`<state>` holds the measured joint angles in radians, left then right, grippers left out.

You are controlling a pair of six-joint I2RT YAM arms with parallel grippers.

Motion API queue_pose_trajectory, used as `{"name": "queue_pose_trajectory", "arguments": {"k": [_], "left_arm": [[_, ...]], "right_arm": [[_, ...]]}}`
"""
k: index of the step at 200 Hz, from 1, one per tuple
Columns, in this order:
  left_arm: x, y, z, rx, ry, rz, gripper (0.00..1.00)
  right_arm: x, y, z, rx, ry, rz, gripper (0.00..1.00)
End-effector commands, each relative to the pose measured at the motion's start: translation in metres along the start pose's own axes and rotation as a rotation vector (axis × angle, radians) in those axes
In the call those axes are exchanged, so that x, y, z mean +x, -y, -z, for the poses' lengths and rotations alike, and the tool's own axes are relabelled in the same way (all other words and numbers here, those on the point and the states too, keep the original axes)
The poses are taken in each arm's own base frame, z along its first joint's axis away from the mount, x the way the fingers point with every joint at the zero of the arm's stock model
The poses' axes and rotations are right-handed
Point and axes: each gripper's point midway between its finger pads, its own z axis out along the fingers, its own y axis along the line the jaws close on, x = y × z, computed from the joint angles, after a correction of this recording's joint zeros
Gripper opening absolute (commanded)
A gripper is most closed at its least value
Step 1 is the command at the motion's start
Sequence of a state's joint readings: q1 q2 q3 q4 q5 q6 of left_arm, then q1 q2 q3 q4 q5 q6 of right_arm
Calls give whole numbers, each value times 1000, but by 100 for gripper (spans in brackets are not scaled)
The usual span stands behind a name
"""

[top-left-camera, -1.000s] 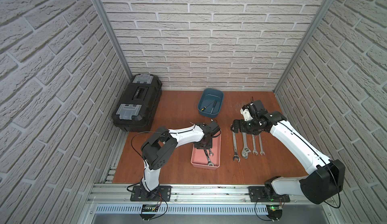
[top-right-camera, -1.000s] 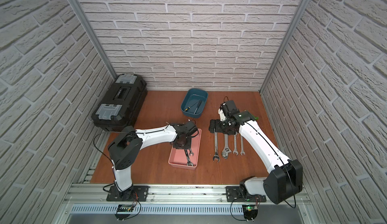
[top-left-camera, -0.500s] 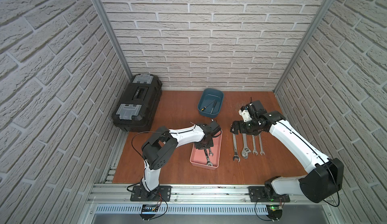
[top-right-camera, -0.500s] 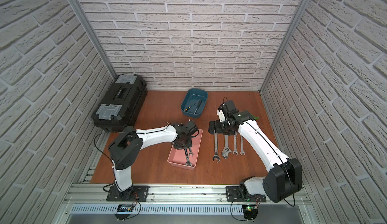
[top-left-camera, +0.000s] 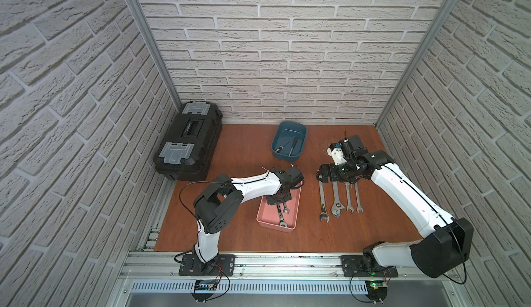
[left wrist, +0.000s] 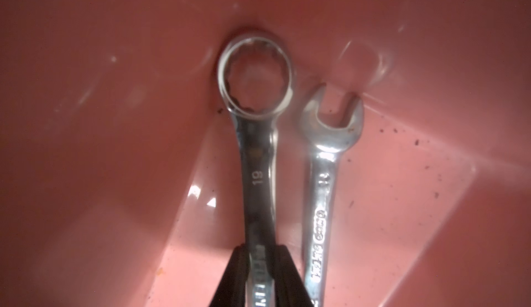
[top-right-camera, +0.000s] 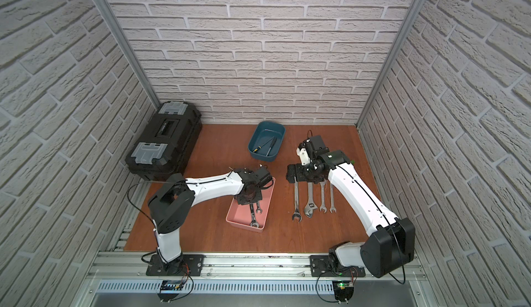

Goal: Take out the wrench from the storage box
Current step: Pick up the wrench from the storage box, then place the wrench at the center of the board.

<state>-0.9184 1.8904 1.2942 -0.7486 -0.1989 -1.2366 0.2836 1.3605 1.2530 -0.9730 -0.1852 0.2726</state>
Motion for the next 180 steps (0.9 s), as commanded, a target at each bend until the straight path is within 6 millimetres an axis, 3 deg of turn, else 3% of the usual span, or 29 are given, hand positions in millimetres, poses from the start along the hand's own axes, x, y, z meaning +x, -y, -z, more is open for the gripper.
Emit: {"name": "queue_pose_trajectory", "arguments": {"k": [1, 39, 180], "left_arm": [[-17, 6, 23, 29, 54, 37, 0], [-19, 14, 33, 34, 57, 23, 0], [-19, 9, 87, 21, 55, -54, 0]], "right_arm": [[-7, -2, 2, -14, 20, 23, 97], [-10, -2, 5, -12, 27, 39, 97], [-15, -4, 11, -47, 65, 31, 97]]}}
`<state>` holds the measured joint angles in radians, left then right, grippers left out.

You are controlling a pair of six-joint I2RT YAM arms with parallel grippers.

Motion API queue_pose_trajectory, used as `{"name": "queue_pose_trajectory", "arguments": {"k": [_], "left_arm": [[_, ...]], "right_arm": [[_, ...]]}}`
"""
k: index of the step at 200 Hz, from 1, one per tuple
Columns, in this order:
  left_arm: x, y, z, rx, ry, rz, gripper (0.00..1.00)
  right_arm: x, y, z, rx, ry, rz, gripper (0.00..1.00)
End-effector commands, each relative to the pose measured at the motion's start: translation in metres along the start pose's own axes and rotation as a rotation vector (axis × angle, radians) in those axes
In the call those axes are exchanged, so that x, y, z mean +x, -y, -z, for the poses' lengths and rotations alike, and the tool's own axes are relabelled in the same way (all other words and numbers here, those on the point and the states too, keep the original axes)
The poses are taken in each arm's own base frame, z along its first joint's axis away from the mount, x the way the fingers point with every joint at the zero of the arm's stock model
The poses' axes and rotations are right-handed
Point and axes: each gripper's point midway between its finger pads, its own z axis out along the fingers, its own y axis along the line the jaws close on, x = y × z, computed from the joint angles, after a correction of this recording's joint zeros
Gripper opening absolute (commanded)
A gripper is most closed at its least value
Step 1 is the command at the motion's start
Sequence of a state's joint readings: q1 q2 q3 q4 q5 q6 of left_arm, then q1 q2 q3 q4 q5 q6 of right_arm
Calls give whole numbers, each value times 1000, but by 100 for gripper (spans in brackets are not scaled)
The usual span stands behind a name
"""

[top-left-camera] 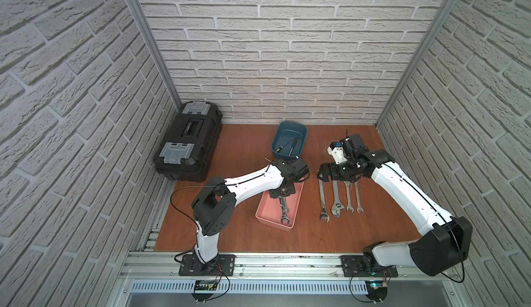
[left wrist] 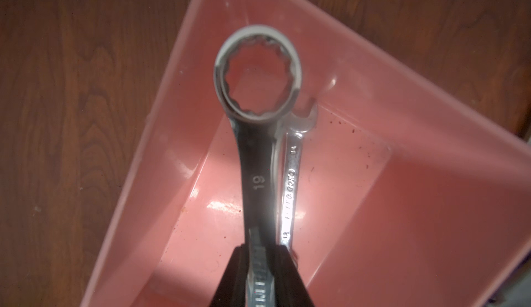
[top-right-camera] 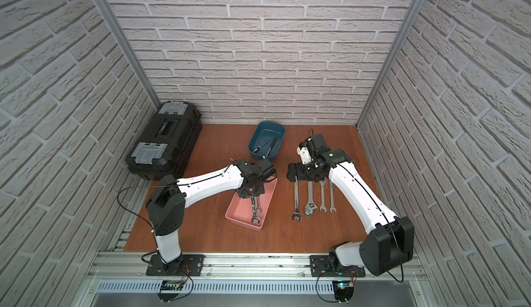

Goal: Take out the wrench from the storage box
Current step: Place the wrench at the center of the board.

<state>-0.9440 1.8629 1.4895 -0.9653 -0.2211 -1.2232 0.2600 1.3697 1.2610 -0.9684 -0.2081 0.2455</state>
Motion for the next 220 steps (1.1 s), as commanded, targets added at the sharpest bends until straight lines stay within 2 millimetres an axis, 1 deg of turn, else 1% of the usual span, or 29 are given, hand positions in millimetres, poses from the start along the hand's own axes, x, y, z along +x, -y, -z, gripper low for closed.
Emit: {"name": "queue_pose_trajectory", "arguments": {"k": [1, 61, 93, 145, 181, 220], "left_arm": [[-8, -4, 31, 19, 34, -18, 0], [-15, -4, 54, 29, 46, -58, 0], [-21, -14, 62, 26, 38, -77, 0], [-36, -38, 64, 33, 3, -100, 0], [-47, -63, 66, 18, -14, -123, 0], [-53, -93, 52, 9, -61, -144, 0]], "right_arm": [[-11, -7, 11, -32, 60, 25, 97], [-14, -10, 13, -47, 73, 23, 97], [-16, -10, 14, -51, 82, 21, 97], [-17, -12, 13, -60, 85, 13, 97], [-17, -12, 12, -63, 84, 9, 97], [-19, -14, 11, -71, 83, -1, 97]]}}
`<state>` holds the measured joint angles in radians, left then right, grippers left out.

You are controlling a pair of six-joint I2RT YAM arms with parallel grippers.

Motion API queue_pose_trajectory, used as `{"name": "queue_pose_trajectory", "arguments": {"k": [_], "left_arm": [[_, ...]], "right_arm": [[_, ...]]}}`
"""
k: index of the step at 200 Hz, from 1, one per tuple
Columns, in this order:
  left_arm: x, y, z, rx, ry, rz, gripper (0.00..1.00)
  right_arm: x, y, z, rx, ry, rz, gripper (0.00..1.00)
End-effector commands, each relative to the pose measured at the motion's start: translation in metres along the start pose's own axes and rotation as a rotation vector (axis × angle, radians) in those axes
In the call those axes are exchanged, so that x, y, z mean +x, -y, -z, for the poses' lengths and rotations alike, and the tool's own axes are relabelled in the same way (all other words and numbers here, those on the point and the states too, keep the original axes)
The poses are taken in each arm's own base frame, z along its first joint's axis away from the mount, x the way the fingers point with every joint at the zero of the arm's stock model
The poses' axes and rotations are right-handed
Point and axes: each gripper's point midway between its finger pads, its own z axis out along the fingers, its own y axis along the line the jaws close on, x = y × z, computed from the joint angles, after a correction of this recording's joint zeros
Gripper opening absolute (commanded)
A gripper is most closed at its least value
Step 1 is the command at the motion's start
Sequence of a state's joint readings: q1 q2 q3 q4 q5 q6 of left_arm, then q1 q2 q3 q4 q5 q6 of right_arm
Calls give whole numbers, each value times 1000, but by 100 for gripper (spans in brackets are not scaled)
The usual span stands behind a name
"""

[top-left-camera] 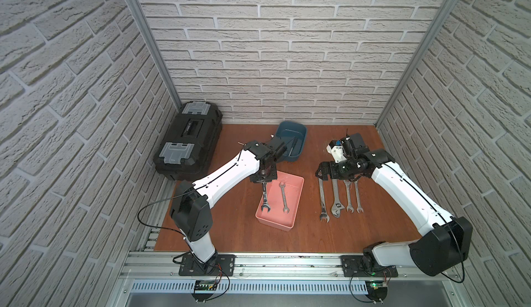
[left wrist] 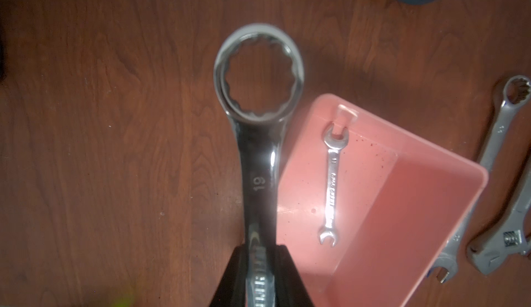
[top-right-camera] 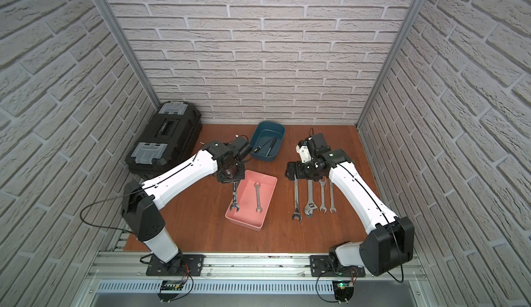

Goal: Take out the wrench from the storage box
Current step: Place the wrench at the center of the board.

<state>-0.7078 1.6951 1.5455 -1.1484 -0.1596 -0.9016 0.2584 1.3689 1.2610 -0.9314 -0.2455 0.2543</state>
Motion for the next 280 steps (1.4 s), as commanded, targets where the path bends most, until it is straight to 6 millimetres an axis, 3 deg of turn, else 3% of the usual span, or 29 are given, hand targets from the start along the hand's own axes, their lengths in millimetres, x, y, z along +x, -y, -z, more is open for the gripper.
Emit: {"name": "queue_pose_trajectory", "arguments": {"k": [1, 33, 74, 149, 197, 227, 280], "left_arm": [[5, -20, -3, 0, -42, -58, 0], [-3, -45, -16, -3, -70, -72, 0], [-7, -58, -47, 13, -119, -87, 0], [-1, -51, -110, 36, -190, -122, 0], [8, -47, -134, 51, -222, -115, 0], [11, -48, -139, 38, -236, -125, 0], [11, -50, -131, 32, -239, -127, 30]], "right_arm": [[-12, -6, 9, -27, 55, 0, 97], [-11, -5, 8, -26, 49, -12, 96], [-10, -4, 7, -15, 41, -23, 96], [-6, 0, 4, 3, 18, -35, 96], [-5, 4, 4, 28, 2, -18, 96], [-7, 3, 5, 27, 5, -14, 96], [-8, 2, 7, 22, 9, -10, 96]]}}
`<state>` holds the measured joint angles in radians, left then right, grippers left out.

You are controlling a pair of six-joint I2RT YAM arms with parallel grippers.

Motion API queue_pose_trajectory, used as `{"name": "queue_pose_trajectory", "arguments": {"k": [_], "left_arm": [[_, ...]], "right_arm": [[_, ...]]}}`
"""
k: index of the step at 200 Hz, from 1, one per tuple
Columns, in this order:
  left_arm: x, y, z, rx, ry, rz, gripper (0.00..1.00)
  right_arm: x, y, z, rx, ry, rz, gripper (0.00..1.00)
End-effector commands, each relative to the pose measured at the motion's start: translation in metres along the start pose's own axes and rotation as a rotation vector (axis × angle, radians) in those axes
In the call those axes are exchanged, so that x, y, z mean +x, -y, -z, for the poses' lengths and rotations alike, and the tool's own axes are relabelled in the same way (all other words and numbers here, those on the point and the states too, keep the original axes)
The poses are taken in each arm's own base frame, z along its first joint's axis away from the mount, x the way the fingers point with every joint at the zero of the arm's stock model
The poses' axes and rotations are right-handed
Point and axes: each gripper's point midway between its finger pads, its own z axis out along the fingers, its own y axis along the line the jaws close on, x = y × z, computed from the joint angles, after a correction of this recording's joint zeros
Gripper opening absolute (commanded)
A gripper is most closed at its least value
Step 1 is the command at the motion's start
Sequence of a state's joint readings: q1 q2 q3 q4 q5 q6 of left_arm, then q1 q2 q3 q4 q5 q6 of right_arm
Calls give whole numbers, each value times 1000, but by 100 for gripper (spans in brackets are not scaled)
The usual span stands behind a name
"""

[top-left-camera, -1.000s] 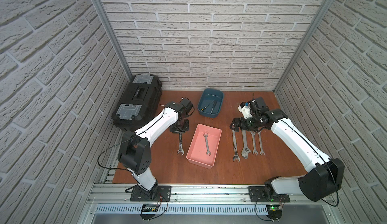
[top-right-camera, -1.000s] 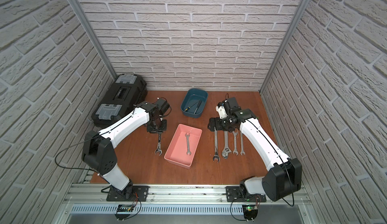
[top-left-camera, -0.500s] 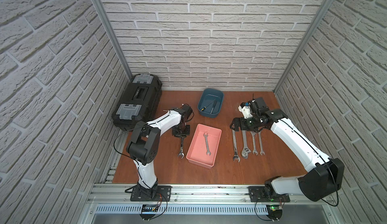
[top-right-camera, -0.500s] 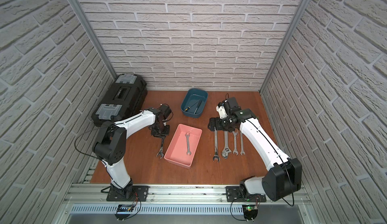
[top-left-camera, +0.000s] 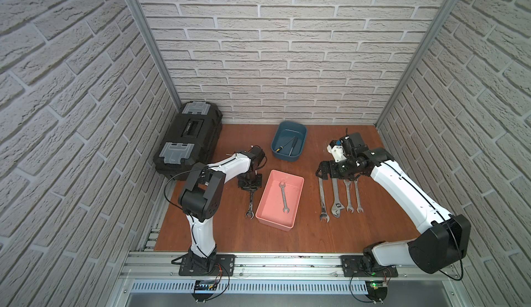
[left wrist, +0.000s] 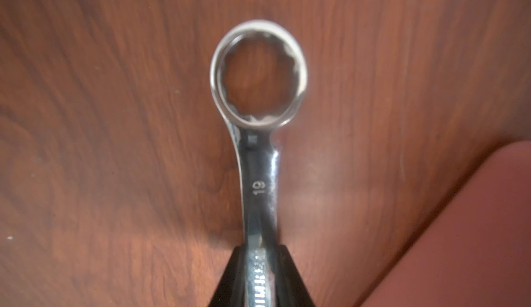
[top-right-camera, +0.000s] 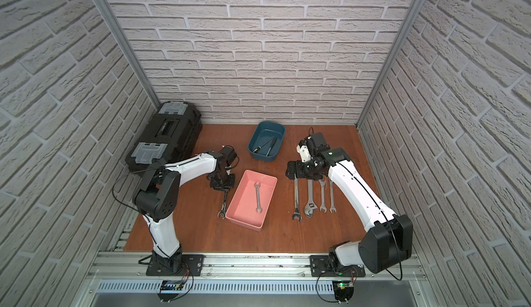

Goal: Take out the wrench from the storage box
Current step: Place the wrench at the center of the board, then pick up the wrench from the storage box.

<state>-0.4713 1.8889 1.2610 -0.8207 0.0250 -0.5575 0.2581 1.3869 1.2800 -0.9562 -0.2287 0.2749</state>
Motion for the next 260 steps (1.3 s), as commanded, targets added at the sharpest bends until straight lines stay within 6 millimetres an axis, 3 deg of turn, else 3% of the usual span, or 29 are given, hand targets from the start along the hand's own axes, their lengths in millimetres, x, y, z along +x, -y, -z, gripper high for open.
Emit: {"name": "queue_pose_trajectory", "arguments": {"k": [1, 33, 56, 84, 109, 155, 181, 260], "left_arm": [[4, -3, 6, -6, -14, -10, 30], [1, -3, 36, -21, 28, -13, 38], [2, 8, 68, -19, 86, -16, 40], [8, 40, 105, -16, 165, -44, 42], [17, 77, 116, 2, 201, -74, 44], [32, 132, 89, 47, 194, -79, 45], [37, 148, 62, 67, 177, -59, 46], [39, 143, 3, -21, 127, -48, 44]], "right_arm": [[-8, -1, 8, 0, 27, 16, 96], [-9, -3, 11, -6, 35, 19, 97], [-9, -4, 12, -8, 41, 23, 97], [-9, -3, 15, -4, 50, 27, 97], [-8, -2, 16, -3, 53, 31, 97], [-4, -3, 17, -11, 57, 29, 97], [2, 0, 16, -9, 50, 30, 97], [11, 3, 15, -10, 49, 21, 97]]}}
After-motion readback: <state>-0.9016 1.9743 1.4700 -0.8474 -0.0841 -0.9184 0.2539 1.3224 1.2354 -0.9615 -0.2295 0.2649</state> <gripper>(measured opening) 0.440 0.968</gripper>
